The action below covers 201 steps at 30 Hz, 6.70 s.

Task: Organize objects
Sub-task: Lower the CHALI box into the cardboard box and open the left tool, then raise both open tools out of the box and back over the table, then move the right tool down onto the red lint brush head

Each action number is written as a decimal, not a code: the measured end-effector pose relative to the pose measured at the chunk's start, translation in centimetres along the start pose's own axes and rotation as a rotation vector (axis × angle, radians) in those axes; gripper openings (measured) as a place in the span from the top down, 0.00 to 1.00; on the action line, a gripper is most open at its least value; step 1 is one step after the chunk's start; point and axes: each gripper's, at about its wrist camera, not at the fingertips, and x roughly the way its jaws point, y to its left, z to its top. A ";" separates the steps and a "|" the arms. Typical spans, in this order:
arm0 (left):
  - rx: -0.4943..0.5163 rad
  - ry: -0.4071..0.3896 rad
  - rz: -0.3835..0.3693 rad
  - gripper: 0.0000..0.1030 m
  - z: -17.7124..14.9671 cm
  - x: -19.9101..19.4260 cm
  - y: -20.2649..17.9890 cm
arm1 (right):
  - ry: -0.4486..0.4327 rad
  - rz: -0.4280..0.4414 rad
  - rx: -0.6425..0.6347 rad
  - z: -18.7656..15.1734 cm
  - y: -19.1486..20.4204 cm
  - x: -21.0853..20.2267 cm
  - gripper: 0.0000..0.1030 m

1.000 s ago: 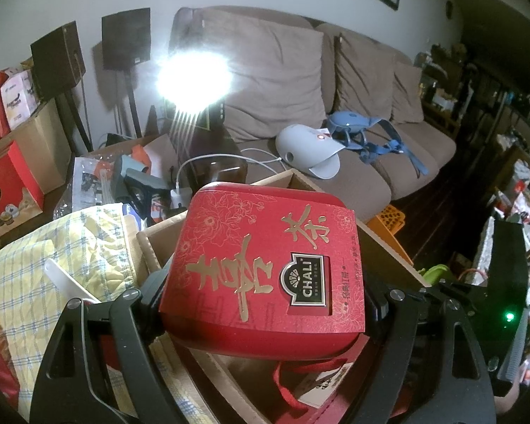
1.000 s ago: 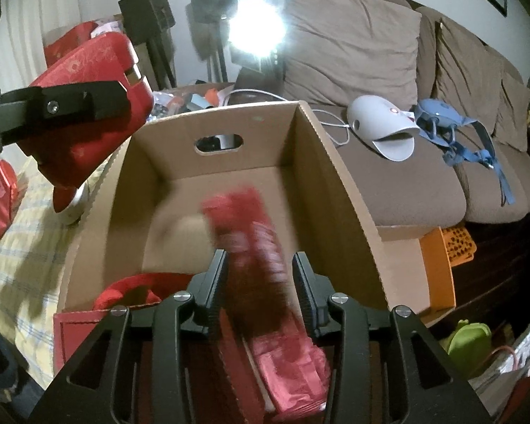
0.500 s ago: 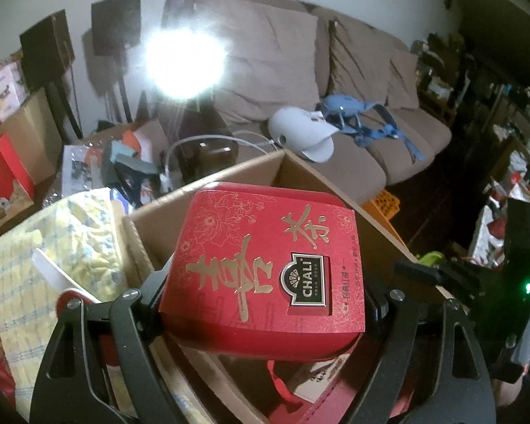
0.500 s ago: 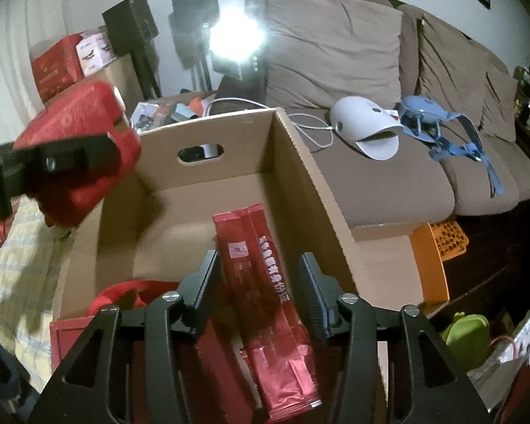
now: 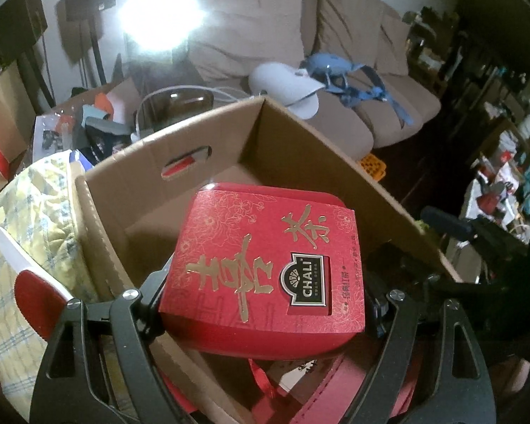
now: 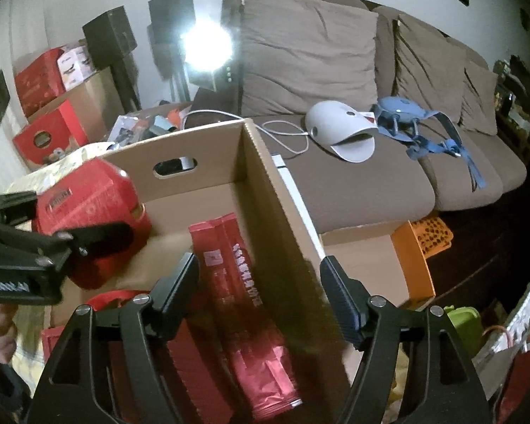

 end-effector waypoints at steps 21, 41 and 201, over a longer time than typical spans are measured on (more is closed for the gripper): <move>-0.035 0.100 0.043 0.21 -1.2 3.7 0.9 | -0.003 -0.007 0.005 0.2 -0.2 -0.2 0.26; 0.010 0.124 0.079 0.17 -1.2 4.2 0.5 | 0.005 -0.008 0.008 0.1 -0.5 -0.2 0.26; -0.485 -0.397 0.269 0.12 -10.4 -23.5 26.5 | 0.116 0.187 -0.404 0.6 28.0 5.9 0.17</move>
